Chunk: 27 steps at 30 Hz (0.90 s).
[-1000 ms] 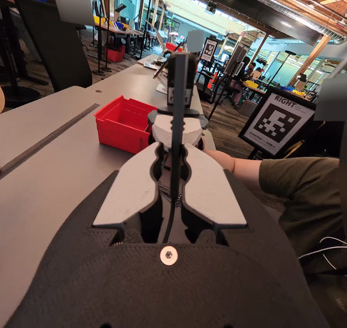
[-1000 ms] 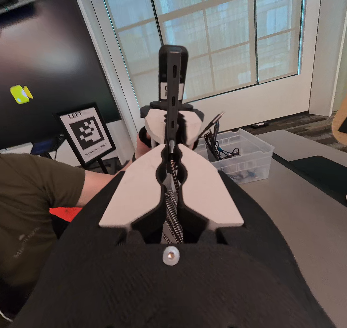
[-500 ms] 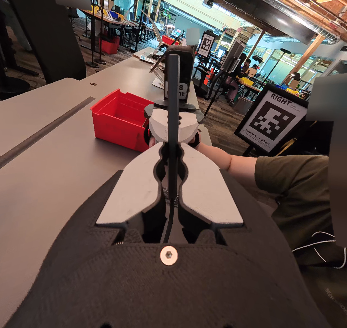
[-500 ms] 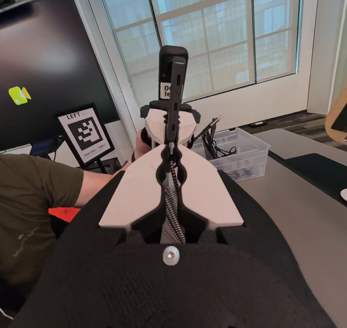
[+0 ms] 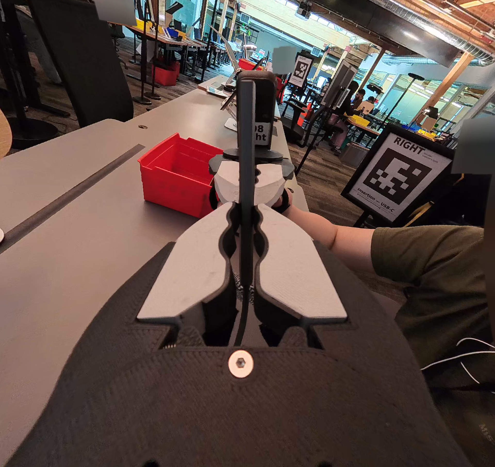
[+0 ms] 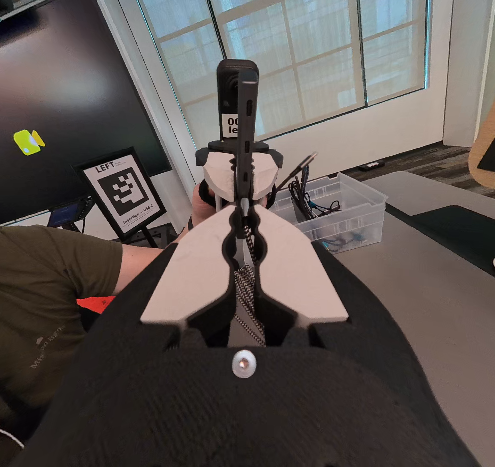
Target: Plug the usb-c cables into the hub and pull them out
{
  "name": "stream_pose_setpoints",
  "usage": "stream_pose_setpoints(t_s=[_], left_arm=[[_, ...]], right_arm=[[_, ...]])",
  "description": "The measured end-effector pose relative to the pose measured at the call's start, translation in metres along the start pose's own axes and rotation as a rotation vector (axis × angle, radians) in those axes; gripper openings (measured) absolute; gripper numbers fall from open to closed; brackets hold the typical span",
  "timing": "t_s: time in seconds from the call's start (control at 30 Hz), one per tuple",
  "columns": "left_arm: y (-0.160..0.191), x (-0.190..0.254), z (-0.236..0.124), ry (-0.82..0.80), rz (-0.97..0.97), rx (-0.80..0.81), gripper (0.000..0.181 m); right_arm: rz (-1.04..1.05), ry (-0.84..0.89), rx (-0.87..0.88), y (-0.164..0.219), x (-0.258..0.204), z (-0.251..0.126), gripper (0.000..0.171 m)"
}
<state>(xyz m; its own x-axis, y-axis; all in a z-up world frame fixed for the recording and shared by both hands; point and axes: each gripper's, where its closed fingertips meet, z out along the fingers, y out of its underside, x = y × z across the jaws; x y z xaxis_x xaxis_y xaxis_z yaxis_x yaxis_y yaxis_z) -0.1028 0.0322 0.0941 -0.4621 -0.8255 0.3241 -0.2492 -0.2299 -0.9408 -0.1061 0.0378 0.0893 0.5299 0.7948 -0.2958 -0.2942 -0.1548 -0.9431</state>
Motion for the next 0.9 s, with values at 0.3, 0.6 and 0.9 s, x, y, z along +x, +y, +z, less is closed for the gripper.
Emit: stream_pose_setpoints(t_s=[0.3, 0.6, 0.9], left_arm=[[0.001, -0.001, 0.001, -0.021, 0.013, -0.012, 0.009], [0.003, 0.000, 0.000, -0.046, 0.035, -0.051, 0.009], [0.008, 0.008, 0.002, -0.020, 0.058, -0.109, 0.009]], right_arm=[[0.031, -0.010, 0.003, 0.002, 0.001, 0.000, 0.007], [0.034, -0.032, -0.033, 0.006, -0.001, 0.000, 0.007], [0.002, -0.028, -0.149, 0.010, -0.008, -0.003, 0.007]])
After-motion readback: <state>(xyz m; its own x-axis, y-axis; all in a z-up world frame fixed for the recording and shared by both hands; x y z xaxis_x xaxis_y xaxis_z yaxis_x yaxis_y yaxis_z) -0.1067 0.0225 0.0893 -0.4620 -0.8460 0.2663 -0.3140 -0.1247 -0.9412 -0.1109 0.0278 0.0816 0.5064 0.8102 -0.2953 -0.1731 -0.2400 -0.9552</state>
